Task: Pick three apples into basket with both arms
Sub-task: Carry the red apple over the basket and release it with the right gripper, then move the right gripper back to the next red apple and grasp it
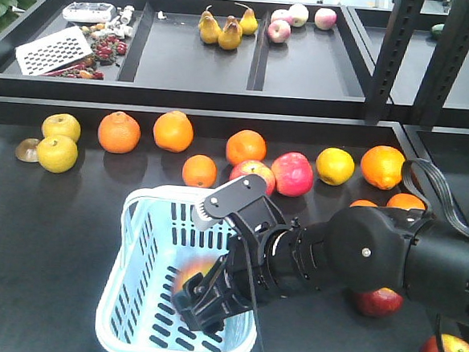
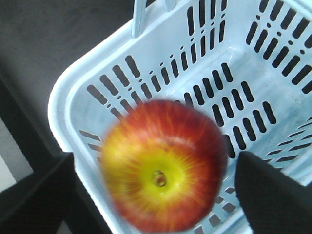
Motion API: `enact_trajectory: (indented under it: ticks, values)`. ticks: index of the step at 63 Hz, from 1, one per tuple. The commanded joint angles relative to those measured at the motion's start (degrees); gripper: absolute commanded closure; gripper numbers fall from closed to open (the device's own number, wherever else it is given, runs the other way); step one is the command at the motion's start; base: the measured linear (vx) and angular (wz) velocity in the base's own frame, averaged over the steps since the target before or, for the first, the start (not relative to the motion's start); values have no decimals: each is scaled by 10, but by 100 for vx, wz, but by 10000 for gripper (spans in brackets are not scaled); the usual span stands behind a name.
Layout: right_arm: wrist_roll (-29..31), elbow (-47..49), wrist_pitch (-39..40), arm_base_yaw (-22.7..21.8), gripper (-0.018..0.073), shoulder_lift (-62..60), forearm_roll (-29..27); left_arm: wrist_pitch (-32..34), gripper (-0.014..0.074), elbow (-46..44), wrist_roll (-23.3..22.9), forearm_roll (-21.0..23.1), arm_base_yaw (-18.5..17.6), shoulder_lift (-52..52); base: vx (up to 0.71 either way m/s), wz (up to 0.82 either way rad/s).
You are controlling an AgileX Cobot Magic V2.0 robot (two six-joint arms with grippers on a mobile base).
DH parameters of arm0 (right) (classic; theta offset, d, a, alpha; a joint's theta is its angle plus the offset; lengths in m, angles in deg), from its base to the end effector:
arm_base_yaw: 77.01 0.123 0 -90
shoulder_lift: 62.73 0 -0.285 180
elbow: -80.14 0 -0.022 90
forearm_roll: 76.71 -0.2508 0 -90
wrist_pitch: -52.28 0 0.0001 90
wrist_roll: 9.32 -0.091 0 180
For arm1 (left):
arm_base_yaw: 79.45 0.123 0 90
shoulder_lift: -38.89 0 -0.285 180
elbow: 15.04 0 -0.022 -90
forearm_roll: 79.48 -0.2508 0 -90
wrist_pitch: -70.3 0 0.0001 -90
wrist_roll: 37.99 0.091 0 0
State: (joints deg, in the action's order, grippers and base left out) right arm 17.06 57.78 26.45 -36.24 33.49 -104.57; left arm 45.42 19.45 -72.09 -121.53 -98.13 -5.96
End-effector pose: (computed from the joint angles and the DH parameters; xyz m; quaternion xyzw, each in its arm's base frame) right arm 0.2277 0.2209 0.2356 -0.3659 0.8663 0.2019 0.2735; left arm 0.1283 -0.0162 0.3793 0.0639 0.7520 0.0310 0.6553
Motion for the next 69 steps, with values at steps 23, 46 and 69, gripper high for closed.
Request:
enact_trajectory:
  ticks: [23,46,69]
  values:
    - [-68,21,-22,-2,-137,-50,43,28,24,-14,-7,-11,1,1,0,0]
    - [-332,21,-188,-99,-116,-95,356,28,24,-14,-7,-11,1,1,0,0]
    - [-232,20,-152,-368,-99,-24,297,28,24,-14,-7,-11,1,1,0,0]
